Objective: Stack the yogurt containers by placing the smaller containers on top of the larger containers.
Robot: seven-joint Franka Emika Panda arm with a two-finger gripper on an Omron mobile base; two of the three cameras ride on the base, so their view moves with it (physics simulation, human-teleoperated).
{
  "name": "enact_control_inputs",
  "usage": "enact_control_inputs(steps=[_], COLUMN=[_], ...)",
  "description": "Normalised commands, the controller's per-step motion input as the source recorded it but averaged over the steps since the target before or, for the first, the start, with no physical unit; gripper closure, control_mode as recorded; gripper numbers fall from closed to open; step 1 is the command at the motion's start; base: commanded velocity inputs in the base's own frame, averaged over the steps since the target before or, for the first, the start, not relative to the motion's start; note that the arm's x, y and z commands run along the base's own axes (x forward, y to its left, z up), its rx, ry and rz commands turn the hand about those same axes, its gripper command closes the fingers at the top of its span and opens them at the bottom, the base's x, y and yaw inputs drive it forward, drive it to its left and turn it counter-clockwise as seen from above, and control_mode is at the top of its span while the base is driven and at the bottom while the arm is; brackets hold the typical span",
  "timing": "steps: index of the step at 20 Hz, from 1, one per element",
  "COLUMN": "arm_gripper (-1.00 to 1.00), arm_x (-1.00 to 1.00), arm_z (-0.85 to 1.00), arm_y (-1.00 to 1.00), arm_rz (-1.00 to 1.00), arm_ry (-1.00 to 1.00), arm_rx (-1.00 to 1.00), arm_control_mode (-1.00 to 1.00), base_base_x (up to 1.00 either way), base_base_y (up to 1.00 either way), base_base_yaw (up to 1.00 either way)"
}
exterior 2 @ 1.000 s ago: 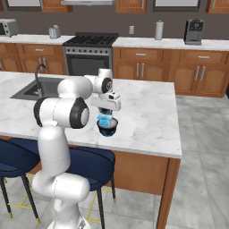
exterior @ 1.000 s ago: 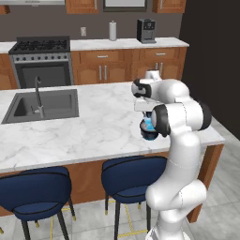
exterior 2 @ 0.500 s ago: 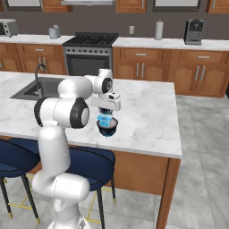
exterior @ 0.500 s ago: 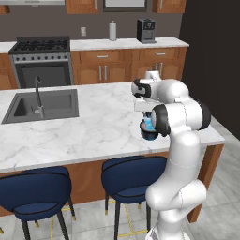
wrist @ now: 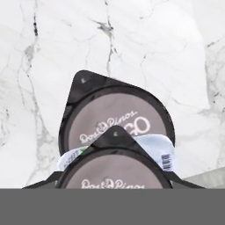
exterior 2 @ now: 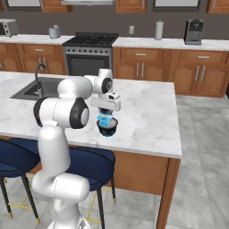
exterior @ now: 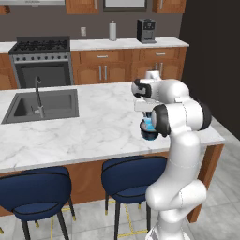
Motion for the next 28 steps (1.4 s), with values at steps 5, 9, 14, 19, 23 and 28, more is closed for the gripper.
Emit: enact_control_inputs(steps=[5,9,14,19,23,28], arm_gripper=[-1.00,-1.00,-1.00,-1.00,-1.00,-1.00], arm_x=[-0.28,-0.29,-0.13,-0.17,-0.56,-0.73], arm_z=[0.00,0.00,0.00,0.23,0.78,0.65], arm_y=[-0.08,-0.07,-0.01,0.00,0.00,0.00], arm_rz=[0.00,0.00,0.00,0.00,0.01,0.00], arm_ry=[0.00,-0.01,-0.02,-0.06,-0.05,-0.02], arm_rx=[0.00,0.00,0.00,0.02,0.08,0.03], arm_control_mode=[-1.00,-1.00,-1.00,-1.00,-1.00,-1.00], base_base_x=[0.00,0.00,0.00,0.00,0.00,0.00], base_base_y=[0.00,0.00,0.00,0.00,0.00,0.00], base_base_yaw=[0.00,0.00,0.00,0.00,0.00,0.00])
